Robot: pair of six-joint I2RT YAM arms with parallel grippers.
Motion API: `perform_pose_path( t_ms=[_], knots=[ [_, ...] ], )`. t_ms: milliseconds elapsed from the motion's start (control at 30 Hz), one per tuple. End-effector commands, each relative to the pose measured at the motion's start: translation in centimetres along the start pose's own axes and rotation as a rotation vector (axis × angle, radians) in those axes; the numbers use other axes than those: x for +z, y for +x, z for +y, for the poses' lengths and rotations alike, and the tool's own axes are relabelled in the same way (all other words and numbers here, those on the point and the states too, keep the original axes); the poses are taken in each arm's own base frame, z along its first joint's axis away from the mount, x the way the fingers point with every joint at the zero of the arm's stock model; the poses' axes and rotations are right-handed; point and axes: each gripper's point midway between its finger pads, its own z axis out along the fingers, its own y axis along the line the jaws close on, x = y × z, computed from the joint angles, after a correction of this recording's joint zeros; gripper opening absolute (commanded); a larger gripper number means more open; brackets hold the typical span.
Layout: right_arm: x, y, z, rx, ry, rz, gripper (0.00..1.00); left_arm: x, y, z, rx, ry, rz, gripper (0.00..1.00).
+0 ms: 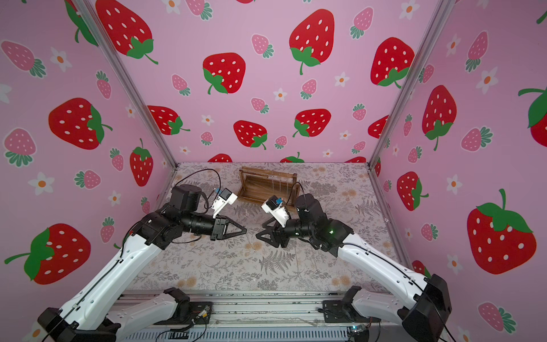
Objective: Take the necklace off the jewelry display stand
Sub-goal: Place the necklace at the center of the board.
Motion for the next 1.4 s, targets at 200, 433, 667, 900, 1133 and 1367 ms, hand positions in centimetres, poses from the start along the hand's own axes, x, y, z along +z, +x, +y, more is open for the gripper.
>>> perform_pose_path(
  t_ms=[200, 433, 667, 900, 1133, 1367],
  knots=[
    [0.4, -1.9, 2.8, -0.033, -0.094, -0.021, 0.47, 0.4, 0.6, -0.9, -0.001, 0.048, 0.023, 0.0],
    [1.0, -1.9, 4.8, -0.05, -0.176, 0.003, 0.47, 0.6, 0.7, -0.8, 0.001, 0.042, 0.03, 0.0],
    [1.7, -2.2, 4.8, -0.051, -0.181, 0.009, 0.47, 0.9, 0.8, -0.6, 0.003, 0.035, 0.038, 0.0],
    [2.0, -2.1, 4.7, -0.043, -0.179, 0.015, 0.34, 0.9, 0.9, -0.5, 0.008, 0.019, 0.043, 0.0],
    [2.1, -2.0, 4.6, -0.04, -0.167, 0.015, 0.19, 0.8, 1.1, -0.5, 0.01, 0.015, 0.047, 0.0],
    [2.0, -2.1, 4.3, -0.034, -0.139, 0.01, 0.0, 0.6, 1.1, -0.5, 0.022, 0.003, 0.045, 0.0]
  ],
)
